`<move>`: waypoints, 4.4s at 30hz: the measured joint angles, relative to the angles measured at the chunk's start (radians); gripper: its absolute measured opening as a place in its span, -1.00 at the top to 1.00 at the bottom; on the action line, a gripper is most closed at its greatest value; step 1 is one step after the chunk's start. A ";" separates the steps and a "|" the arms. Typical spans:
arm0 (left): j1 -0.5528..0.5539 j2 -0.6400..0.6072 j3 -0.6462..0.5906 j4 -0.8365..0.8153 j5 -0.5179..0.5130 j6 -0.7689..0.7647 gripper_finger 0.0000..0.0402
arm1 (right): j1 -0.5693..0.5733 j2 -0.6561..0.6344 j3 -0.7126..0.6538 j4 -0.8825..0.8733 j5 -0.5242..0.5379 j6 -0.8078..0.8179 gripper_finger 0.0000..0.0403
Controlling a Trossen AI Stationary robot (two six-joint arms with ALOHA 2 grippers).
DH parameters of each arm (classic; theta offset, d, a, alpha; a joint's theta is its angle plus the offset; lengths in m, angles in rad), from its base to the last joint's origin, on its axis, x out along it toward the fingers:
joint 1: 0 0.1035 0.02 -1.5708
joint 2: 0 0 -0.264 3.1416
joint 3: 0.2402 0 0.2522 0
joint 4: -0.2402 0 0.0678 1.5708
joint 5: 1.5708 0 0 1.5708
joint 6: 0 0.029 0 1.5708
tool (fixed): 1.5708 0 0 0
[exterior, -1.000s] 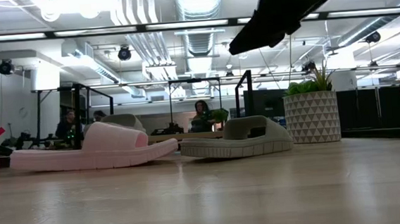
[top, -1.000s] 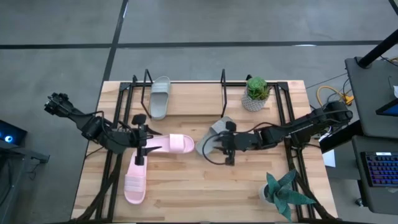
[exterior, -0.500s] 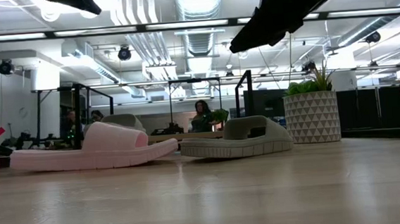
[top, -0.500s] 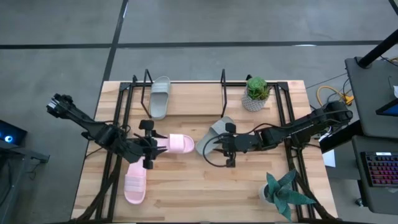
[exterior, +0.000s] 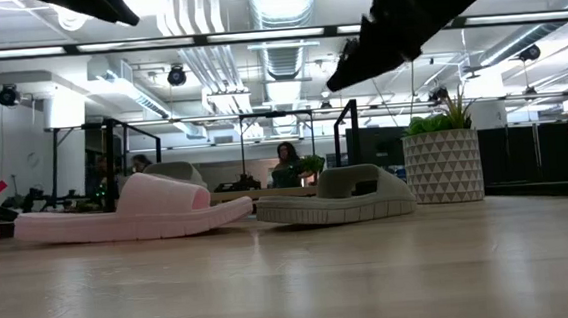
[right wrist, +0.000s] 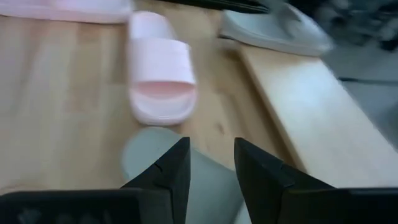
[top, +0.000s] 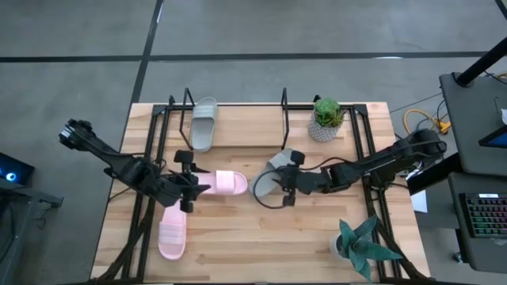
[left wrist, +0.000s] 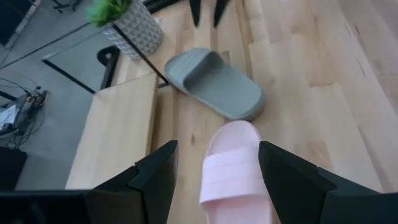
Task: Pick and place slides into the shelf
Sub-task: Put the gray slipper on the shelf
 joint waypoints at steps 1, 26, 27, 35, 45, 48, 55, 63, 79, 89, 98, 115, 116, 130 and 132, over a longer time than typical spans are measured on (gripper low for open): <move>0.000 -0.013 0.000 -0.002 -0.007 -0.001 -0.04 | 0.000 0.007 0.000 -0.002 0.018 0.003 0.43; 0.000 -0.144 -0.026 -0.086 -0.017 -0.009 -0.04 | -0.009 0.414 0.453 -0.813 0.222 0.287 0.00; 0.000 -0.142 -0.026 -0.087 -0.016 -0.009 -0.04 | -0.011 0.434 0.472 -0.840 0.222 0.304 0.00; 0.000 -0.129 -0.026 -0.088 -0.017 -0.008 -0.04 | -0.023 0.560 0.542 -0.891 0.243 0.282 0.00; -0.001 -0.128 -0.026 -0.088 -0.017 -0.008 -0.04 | -0.073 0.587 0.540 -0.896 0.298 0.308 0.00; -0.001 -0.128 -0.027 -0.088 -0.017 -0.008 -0.04 | -0.089 0.587 0.540 -0.897 0.287 0.333 0.05; -0.001 -0.129 -0.026 -0.094 -0.017 -0.008 -0.04 | -0.105 0.587 0.538 -0.900 0.227 0.339 0.49; 0.000 -0.125 -0.026 -0.092 -0.018 -0.006 -0.04 | -0.104 0.582 0.537 -0.947 0.221 0.338 0.94; 0.000 -0.045 -0.026 0.035 -0.069 0.045 -0.04 | 0.008 0.348 0.536 -0.910 0.153 0.282 0.95; 0.000 0.090 -0.026 0.243 -0.091 0.312 -0.04 | 0.101 0.222 0.536 -0.774 0.113 0.120 0.96; 0.000 0.240 -0.026 0.593 -0.096 0.625 -0.04 | 0.102 0.213 0.536 -0.688 0.124 0.034 0.96; -0.001 0.464 -0.024 0.876 -0.096 0.792 -0.03 | 0.054 0.194 0.536 -0.575 0.195 -0.089 0.96; -0.001 0.472 -0.024 0.890 -0.097 0.804 -0.04 | 0.052 0.194 0.536 -0.566 0.195 -0.094 0.96; 0.000 0.521 -0.023 1.058 -0.097 0.918 0.02 | 0.049 0.194 0.536 -0.494 0.186 -0.139 0.96; 0.000 0.522 -0.023 1.066 -0.097 0.920 0.10 | 0.049 0.194 0.536 -0.493 0.185 -0.139 0.96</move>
